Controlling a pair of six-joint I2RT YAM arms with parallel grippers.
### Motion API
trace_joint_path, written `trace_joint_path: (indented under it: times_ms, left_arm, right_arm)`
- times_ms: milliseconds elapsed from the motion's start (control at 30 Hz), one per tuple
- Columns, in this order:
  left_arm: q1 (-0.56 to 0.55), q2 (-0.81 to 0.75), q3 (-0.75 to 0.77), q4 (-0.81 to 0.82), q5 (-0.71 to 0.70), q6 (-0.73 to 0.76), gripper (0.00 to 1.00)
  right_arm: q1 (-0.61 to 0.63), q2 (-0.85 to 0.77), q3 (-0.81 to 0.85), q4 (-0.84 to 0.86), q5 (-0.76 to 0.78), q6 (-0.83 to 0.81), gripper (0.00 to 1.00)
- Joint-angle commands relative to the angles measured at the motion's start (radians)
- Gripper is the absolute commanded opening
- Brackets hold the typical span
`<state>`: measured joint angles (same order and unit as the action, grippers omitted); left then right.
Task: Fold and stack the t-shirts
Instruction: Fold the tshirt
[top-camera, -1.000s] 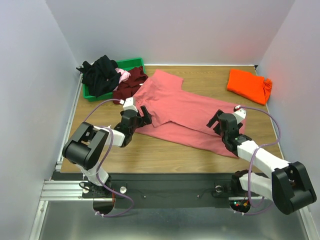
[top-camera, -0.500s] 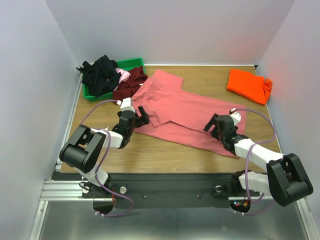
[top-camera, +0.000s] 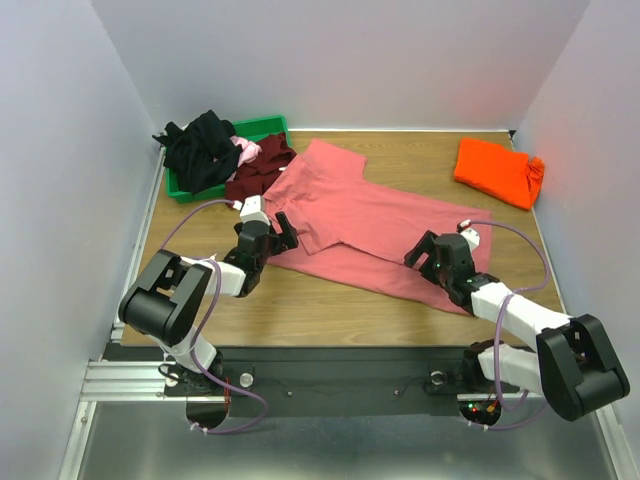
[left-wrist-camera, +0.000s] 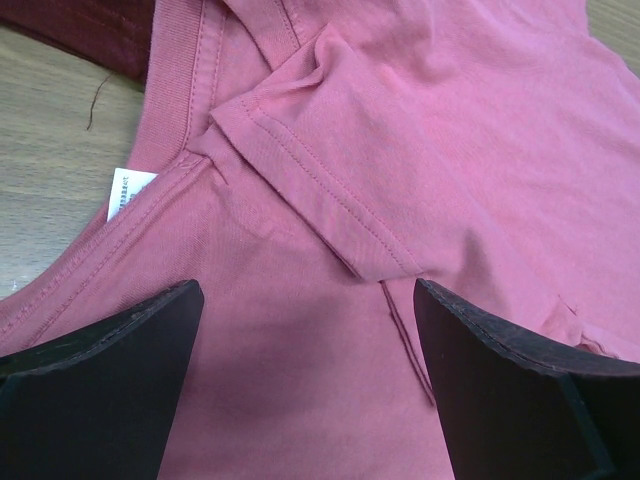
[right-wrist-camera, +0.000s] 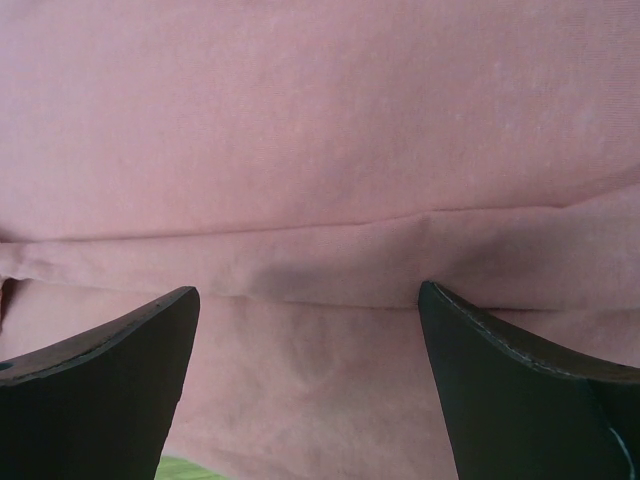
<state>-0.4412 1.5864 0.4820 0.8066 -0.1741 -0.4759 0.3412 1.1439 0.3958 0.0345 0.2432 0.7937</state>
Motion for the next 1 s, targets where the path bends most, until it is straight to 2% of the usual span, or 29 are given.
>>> trace_joint_path:
  times_ms: [0, 200, 467, 767, 867, 967]
  left_arm:
    - [0.006, -0.02, 0.001, 0.017, -0.013, 0.02, 0.98]
    - [0.007, -0.017, 0.0, 0.017, -0.011, 0.019, 0.98]
    - [0.013, -0.019, -0.002, 0.017, 0.002, 0.019, 0.99]
    - [0.016, -0.013, -0.008, 0.02, 0.015, 0.016, 0.99]
    - [0.016, -0.014, -0.013, 0.023, 0.016, 0.016, 0.98]
    - [0.016, -0.023, -0.016, 0.026, 0.018, 0.014, 0.98]
  right_arm:
    - [-0.004, 0.004, -0.009, 0.027, -0.033, 0.022, 0.97]
    - [-0.004, 0.03, 0.003, 0.028, 0.002, 0.016, 0.98]
    - [-0.004, 0.08, 0.075, 0.027, 0.203, -0.043, 1.0]
    - [-0.005, 0.174, 0.196, 0.041, 0.309, -0.099, 1.0]
    - [-0.027, 0.198, 0.221, 0.054, 0.323, -0.125, 1.0]
    - [-0.028, 0.191, 0.239, 0.059, 0.263, -0.137, 1.0]
